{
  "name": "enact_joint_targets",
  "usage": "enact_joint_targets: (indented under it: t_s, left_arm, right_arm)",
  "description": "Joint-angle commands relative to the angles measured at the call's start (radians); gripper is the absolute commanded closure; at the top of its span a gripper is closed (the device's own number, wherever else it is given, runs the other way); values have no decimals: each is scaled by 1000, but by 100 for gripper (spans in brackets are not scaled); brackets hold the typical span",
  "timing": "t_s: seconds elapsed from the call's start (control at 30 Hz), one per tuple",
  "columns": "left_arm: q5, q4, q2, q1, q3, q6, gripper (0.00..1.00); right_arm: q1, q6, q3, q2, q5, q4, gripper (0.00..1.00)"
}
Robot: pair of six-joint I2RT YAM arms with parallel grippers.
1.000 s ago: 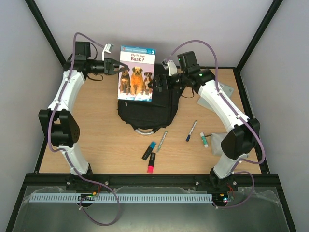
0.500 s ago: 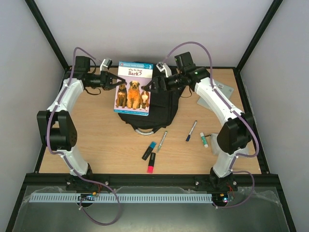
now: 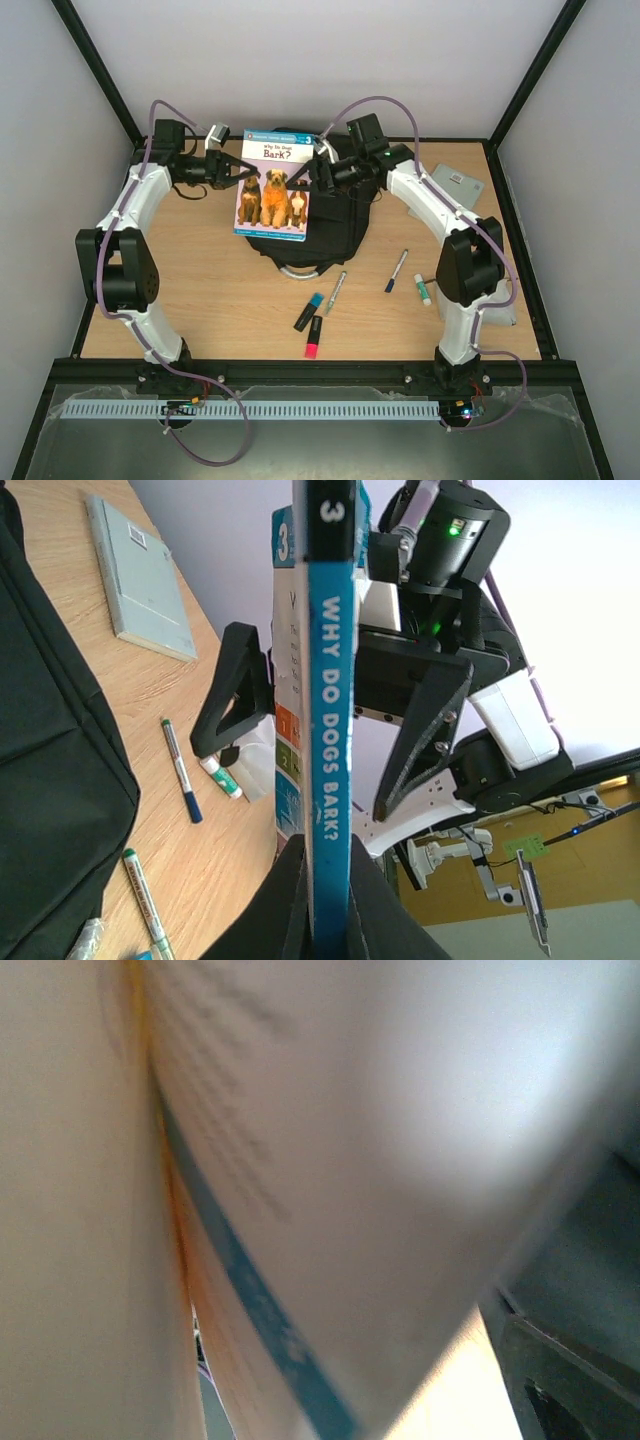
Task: Pack the student bag
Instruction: Pick up the book from the center of the board.
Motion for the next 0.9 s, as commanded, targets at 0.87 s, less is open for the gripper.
enact_joint_targets:
  t_s: [0.87]
  left_arm:
    - [-163, 105, 32, 7, 31, -82, 96]
  right_arm:
    - [-4, 91, 40, -26, -111, 85, 33]
